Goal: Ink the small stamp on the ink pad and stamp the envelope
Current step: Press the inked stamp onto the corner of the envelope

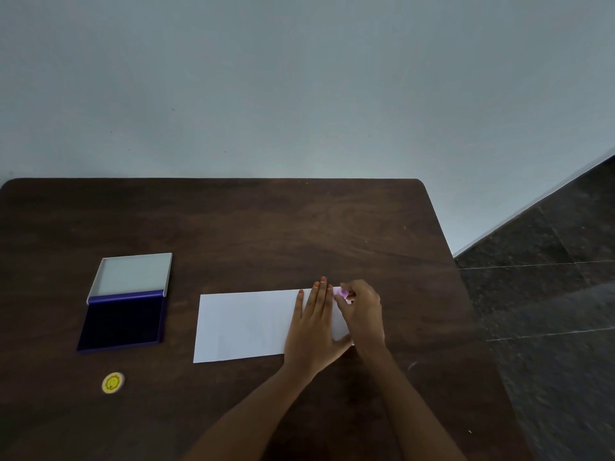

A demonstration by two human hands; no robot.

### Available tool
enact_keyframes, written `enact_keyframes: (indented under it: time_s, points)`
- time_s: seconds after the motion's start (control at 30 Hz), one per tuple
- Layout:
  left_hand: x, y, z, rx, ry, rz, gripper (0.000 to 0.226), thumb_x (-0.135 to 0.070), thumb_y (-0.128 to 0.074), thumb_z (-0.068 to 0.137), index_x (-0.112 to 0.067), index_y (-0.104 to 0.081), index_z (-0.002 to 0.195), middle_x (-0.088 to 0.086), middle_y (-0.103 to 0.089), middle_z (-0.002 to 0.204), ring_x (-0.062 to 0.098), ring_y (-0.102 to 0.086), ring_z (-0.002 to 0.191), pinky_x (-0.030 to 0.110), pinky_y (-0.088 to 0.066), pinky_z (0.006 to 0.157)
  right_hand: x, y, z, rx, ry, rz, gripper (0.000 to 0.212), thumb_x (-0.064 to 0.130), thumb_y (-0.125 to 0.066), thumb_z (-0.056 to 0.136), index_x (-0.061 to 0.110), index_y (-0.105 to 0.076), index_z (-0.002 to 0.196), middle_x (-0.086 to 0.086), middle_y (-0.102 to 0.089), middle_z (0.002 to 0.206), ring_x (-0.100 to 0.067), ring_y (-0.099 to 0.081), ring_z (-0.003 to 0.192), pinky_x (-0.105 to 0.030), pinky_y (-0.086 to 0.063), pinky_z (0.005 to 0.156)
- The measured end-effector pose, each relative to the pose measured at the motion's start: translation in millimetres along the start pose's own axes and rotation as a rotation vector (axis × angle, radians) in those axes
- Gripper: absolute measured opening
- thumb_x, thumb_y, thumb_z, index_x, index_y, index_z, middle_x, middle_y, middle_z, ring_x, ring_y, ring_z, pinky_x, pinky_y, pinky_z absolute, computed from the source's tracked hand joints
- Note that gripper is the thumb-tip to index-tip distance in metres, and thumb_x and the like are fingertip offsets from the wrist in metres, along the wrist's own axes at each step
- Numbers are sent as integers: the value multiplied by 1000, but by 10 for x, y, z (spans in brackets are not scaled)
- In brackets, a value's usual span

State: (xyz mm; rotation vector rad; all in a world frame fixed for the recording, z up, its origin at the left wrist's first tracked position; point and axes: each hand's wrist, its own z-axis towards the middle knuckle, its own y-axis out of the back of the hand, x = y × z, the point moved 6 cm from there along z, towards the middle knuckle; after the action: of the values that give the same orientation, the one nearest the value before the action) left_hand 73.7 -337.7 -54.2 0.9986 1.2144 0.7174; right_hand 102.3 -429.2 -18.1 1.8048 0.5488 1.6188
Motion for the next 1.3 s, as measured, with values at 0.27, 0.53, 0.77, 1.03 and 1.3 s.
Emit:
enact_keyframes:
  time_s: [0.27, 0.53, 0.77, 1.03, 1.3]
  points:
    - [2, -15, -10, 41, 0, -32, 87, -66, -48, 76, -14, -21, 141, 8, -19, 152, 23, -13, 141, 48, 4, 111, 3, 8, -21, -20, 37, -57, 10, 9, -66, 79, 6, -62, 87, -11, -66, 90, -20, -59, 83, -31, -51, 73]
    - [1, -15, -14, 88, 9, -15, 86, -66, -41, 79, -18, -10, 143, 4, -7, 155, 21, -1, 142, 41, 12, 113, -9, -7, -49, -41, 26, -54, 9, 10, -64, 80, 7, -62, 89, -10, -66, 94, -21, -60, 87, -28, -49, 72]
    - [16, -30, -19, 60, 14, -22, 88, -68, -46, 75, -16, -20, 141, 7, -19, 153, 23, -13, 141, 45, 4, 112, -14, 4, -21, -9, -8, -48, 9, 11, -65, 79, 8, -60, 86, -9, -65, 93, -18, -59, 86, -26, -47, 74]
    - [59, -107, -1, 87, 43, -6, 96, -73, -40, 73, -18, -4, 143, 3, -5, 156, 17, -4, 142, 37, 7, 113, -392, 207, 60, -60, -505, 556, 16, 9, -69, 76, 8, -64, 91, -12, -67, 98, -19, -61, 89, -29, -49, 76]
    - [62, -96, -10, 89, 56, -3, 99, -73, -40, 73, -18, 3, 143, 1, 1, 156, 17, 1, 142, 36, 6, 114, -676, 252, 13, -110, -917, 1347, 22, 4, -56, 84, 0, -58, 105, -13, -63, 95, -19, -61, 87, -31, -50, 76]
